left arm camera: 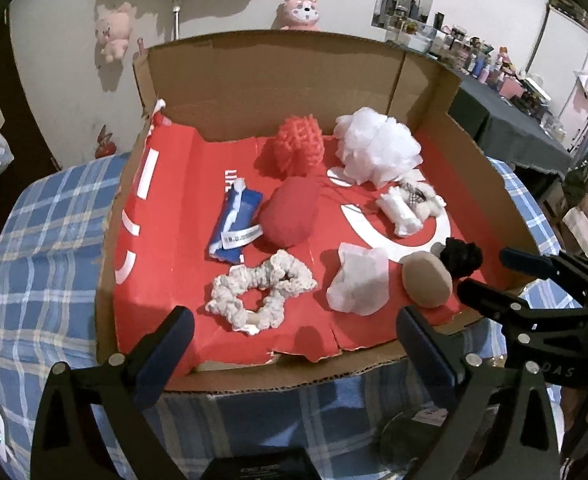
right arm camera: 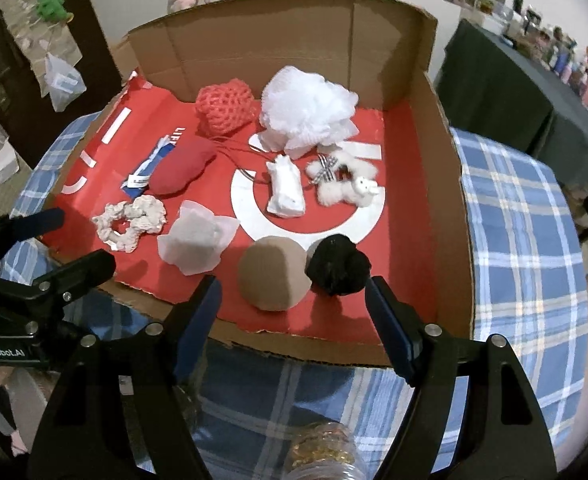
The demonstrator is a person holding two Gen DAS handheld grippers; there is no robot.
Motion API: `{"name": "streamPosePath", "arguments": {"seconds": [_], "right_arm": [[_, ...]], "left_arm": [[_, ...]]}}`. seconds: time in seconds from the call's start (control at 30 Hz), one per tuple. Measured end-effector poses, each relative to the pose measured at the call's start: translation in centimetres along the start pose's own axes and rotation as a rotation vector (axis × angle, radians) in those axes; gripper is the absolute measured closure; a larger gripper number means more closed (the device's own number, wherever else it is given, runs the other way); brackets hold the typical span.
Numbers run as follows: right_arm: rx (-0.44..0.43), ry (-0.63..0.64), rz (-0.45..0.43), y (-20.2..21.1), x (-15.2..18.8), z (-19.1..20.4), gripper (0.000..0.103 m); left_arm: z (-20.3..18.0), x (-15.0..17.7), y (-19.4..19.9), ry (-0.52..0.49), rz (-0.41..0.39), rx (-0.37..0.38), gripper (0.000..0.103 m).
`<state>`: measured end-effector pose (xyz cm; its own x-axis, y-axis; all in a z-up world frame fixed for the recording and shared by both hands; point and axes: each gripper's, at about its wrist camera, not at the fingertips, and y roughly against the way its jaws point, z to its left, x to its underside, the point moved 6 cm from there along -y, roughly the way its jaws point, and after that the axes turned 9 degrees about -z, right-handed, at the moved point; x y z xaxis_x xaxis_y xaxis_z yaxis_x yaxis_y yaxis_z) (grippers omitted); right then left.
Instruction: Organize soft objects
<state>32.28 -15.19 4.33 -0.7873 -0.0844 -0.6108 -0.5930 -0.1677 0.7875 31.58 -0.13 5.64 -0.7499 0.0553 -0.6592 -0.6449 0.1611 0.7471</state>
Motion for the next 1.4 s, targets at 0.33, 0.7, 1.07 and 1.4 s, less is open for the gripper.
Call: {"name": "streamPosePath", "arguments": {"seconds": [0.33, 0.7, 1.07, 1.4], "right_arm": [[0.01, -0.022, 0.005, -0.7, 0.4, -0.6, 0.029], [0.019, -0.02, 0.01, -0.9, 0.7, -0.6, 0.029], [0.017, -0.025, 0.014, -1.0, 0.7, -0.7, 0.029], [0.016, -0.023, 0.015, -1.0, 0.8, -0.6, 0.029]], "left_arm": [[0.5, 0.7, -0.9, 0.004, 0.014, -0.021, 0.0], [1.2, 0.9, -1.7, 0.028, 0.043, -0.071, 0.0], [1.5, 1.1, -1.8, 0.042, 0.05, -0.084, 0.0], [1.6, 1.2, -1.7, 0.042, 0.039, -0.091, 0.0]]}}
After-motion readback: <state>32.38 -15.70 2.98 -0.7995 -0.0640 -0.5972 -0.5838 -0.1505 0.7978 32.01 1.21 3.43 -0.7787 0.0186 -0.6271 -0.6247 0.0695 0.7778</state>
